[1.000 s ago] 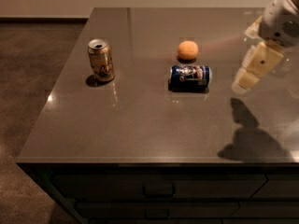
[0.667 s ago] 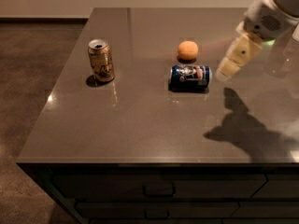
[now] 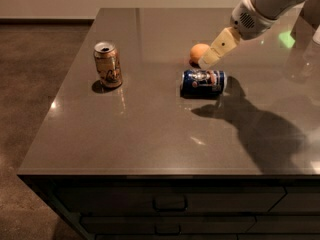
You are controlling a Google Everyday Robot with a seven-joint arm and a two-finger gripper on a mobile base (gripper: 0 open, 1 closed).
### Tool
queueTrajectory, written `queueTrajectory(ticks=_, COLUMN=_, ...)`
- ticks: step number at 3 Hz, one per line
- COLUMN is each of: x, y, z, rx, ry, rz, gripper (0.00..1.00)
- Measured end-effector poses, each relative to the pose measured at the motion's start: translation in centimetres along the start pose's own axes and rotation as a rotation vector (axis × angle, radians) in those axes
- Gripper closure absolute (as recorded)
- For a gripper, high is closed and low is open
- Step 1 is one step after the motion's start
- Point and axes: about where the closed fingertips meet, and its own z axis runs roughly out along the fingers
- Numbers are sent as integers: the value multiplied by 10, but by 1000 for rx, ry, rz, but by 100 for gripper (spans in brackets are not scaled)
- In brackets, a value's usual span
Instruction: Move orange near orange can
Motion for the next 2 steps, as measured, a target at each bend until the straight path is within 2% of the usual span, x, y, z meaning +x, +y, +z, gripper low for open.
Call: queueTrajectory(ticks=2, x=-32, y=-23, z=37, rx=22, ry=-32, rz=148, gripper=0)
